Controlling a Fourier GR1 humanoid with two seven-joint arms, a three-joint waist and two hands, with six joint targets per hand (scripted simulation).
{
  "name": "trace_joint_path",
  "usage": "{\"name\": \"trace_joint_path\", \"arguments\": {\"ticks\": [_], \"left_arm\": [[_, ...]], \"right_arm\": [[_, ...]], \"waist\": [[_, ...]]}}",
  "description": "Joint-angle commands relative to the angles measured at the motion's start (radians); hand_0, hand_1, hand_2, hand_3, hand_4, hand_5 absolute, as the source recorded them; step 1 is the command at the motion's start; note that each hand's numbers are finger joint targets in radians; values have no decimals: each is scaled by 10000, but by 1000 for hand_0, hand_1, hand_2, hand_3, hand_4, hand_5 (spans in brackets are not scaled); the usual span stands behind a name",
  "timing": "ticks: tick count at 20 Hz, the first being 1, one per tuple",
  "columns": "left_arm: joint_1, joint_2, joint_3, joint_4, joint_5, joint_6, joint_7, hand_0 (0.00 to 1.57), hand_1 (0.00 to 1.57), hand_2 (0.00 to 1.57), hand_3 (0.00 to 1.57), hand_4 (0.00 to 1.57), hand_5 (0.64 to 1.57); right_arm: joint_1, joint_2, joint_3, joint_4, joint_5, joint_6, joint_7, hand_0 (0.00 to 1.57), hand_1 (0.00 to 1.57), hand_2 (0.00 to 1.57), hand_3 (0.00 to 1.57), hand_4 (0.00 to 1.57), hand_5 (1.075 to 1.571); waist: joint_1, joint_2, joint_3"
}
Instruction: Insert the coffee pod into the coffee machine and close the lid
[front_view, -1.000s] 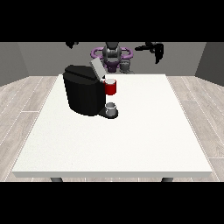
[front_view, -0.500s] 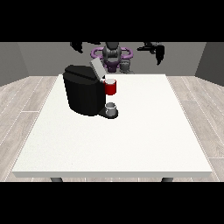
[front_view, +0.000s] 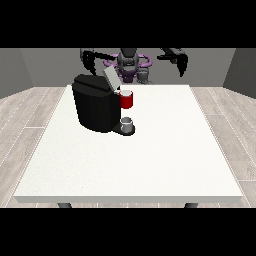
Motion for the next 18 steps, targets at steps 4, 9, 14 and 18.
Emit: {"name": "trace_joint_path", "arguments": {"ticks": [4,9,14,18], "left_arm": [[854,166,-428,-1442,163,299,300,0,0,0,0,0,1571],[866,304,-317,-1679,501,445,772,0,0,0,0,0,1571],[1071,478,-389,-2013,606,395,263,0,0,0,0,0,1571],[1255,794,-239,-2298,1128,10,573,0,0,0,0,0,1571]], "right_arm": [[-832,-39,-203,992,-135,419,-408,0,0,0,0,0,1571],[-1366,233,405,1135,538,120,12,0,0,0,0,0,1571],[-2159,114,168,1736,586,169,-198,0,0,0,0,0,1571],[-2216,310,196,1984,737,-52,-333,0,0,0,0,40,1571]], "waist": [[-283,605,0],[-467,645,-2],[-363,1109,-3],[-317,1021,-3]]}}
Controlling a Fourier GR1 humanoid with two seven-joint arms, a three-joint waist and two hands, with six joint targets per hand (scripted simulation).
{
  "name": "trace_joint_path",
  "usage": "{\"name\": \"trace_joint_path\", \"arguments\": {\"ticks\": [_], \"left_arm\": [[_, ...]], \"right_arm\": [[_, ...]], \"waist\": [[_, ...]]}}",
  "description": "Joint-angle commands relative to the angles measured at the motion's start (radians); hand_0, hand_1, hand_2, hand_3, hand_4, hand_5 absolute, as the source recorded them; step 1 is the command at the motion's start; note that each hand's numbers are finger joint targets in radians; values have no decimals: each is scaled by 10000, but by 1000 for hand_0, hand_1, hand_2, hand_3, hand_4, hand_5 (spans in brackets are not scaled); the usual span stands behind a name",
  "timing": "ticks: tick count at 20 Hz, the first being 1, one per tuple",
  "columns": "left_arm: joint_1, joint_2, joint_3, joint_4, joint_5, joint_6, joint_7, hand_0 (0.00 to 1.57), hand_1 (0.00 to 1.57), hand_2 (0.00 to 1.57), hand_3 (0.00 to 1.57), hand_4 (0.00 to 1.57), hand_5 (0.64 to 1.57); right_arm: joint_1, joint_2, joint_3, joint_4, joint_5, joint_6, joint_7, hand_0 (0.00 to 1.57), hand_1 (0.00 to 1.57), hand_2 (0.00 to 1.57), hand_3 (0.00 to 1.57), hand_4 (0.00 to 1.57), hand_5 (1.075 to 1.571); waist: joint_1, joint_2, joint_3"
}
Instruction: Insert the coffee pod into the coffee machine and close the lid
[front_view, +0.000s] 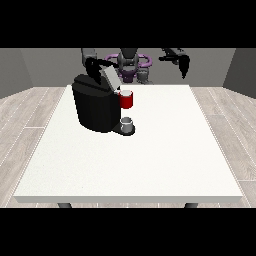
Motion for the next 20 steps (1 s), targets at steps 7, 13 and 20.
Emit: {"name": "trace_joint_path", "arguments": {"ticks": [7,13,20], "left_arm": [[-284,541,333,352,185,214,-355,0,0,0,0,0,1571],[-125,357,-42,151,55,341,-309,0,0,0,0,0,1571],[-450,919,444,550,357,236,-297,0,0,0,0,141,1571]], "right_arm": [[-1033,153,208,327,256,139,211,0,0,0,0,0,1571],[-1061,616,463,665,659,-331,-105,0,0,0,0,0,1571],[-1304,710,923,472,1107,-300,-214,0,0,0,0,0,1571]], "waist": [[-265,501,6],[5,466,7],[-153,590,6]]}}
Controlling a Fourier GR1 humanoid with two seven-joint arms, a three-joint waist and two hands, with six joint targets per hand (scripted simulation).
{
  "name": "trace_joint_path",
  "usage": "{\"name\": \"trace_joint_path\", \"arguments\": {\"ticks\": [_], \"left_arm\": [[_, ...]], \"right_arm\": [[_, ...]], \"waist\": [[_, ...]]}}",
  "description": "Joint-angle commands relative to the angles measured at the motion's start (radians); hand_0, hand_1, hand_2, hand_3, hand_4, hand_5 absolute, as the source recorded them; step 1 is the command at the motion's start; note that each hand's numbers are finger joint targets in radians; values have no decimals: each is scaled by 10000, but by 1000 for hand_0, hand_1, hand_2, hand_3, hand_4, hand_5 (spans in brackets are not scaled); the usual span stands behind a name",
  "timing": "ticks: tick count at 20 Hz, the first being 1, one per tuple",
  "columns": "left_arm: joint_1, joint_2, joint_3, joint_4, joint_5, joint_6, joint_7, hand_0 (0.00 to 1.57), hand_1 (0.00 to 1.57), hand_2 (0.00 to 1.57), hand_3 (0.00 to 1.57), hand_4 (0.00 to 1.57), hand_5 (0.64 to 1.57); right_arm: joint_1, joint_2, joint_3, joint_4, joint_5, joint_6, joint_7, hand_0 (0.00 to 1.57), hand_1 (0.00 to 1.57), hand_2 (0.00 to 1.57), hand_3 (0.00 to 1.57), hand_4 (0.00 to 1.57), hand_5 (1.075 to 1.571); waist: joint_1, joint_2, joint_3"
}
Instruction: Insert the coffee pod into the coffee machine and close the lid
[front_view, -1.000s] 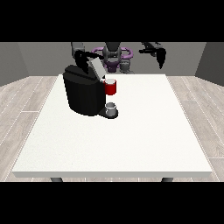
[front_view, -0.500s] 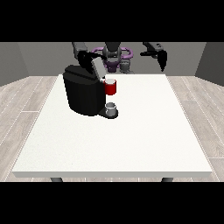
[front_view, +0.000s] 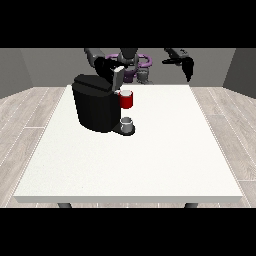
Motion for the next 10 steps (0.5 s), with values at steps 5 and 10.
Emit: {"name": "trace_joint_path", "arguments": {"ticks": [5,10], "left_arm": [[410,-53,-231,-50,27,-96,-137,0,0,0,0,156,1571],[177,37,-417,-512,37,-8,367,0,0,0,0,154,1571]], "right_arm": [[-596,199,428,279,766,-278,-100,0,0,0,0,149,1571],[-927,119,177,622,858,-243,-319,0,0,0,0,116,1571]], "waist": [[413,-40,-10],[483,-24,-8]]}}
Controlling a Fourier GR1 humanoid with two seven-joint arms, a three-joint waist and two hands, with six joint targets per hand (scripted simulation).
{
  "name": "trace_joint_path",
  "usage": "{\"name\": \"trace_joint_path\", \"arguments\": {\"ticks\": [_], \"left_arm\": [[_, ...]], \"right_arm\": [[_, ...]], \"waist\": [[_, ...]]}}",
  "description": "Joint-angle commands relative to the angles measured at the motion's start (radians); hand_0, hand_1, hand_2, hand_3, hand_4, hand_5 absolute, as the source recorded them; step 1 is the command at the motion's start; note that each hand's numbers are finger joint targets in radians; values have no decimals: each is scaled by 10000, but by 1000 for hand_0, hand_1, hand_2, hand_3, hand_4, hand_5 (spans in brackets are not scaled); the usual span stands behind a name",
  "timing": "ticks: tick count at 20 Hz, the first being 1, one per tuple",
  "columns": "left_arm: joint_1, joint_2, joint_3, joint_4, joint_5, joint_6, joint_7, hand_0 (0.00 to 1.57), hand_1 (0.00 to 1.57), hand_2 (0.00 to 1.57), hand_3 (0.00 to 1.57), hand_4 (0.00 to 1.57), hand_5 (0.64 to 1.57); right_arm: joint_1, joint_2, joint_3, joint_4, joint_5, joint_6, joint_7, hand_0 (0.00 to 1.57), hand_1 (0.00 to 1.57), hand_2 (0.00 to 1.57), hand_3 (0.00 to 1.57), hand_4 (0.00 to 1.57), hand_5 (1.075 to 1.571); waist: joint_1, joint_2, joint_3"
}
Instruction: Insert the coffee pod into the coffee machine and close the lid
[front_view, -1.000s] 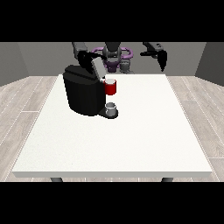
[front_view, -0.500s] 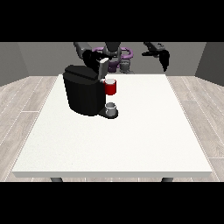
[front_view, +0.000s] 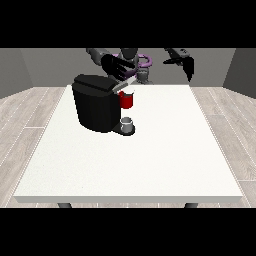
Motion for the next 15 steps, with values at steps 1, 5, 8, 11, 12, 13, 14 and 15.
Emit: {"name": "trace_joint_path", "arguments": {"ticks": [1,5,8,11,12,13,14,15], "left_arm": [[367,94,144,282,160,-156,-267,0,0,0,0,0,1571],[835,-400,-420,8,-340,162,-861,0,0,0,0,196,1571],[549,17,-16,280,-104,21,-889,0,0,0,0,185,1571],[519,-558,-349,374,-230,310,-1080,0,0,0,0,205,1571],[987,-518,-192,624,-237,393,-957,0,0,0,0,245,1571],[1137,-465,-278,766,-422,332,-1386,0,0,0,0,192,1571],[824,-383,126,1044,-264,626,-1256,0,0,0,0,192,1571],[1215,-463,-42,810,-182,379,-1353,0,0,0,0,192,1571]], "right_arm": [[-387,462,101,-188,-42,-53,590,0,0,0,0,73,1571],[370,615,238,-389,-344,656,-291,0,0,0,0,67,1571],[775,1167,790,-799,-351,503,-743,0,0,0,0,259,1571],[2173,1183,1546,-1188,-1471,40,-1383,0,0,0,0,269,1571],[2912,1186,1641,-1535,-1935,281,-1310,0,0,0,0,286,1571],[3278,1189,2059,-1765,-2153,-200,-1211,0,0,0,0,279,1571],[3653,1191,2402,-2041,-2222,-96,-1103,0,0,0,0,251,1571],[4118,1193,2349,-1945,-2103,-482,-1258,0,0,0,0,157,1571]], "waist": [[-30,-360,-6],[-347,-673,-4],[-530,-763,-4],[-700,-1008,-2],[-1107,-1576,-1],[-1154,-1722,-3],[-1621,-1751,-5],[-1441,-1867,-4]]}}
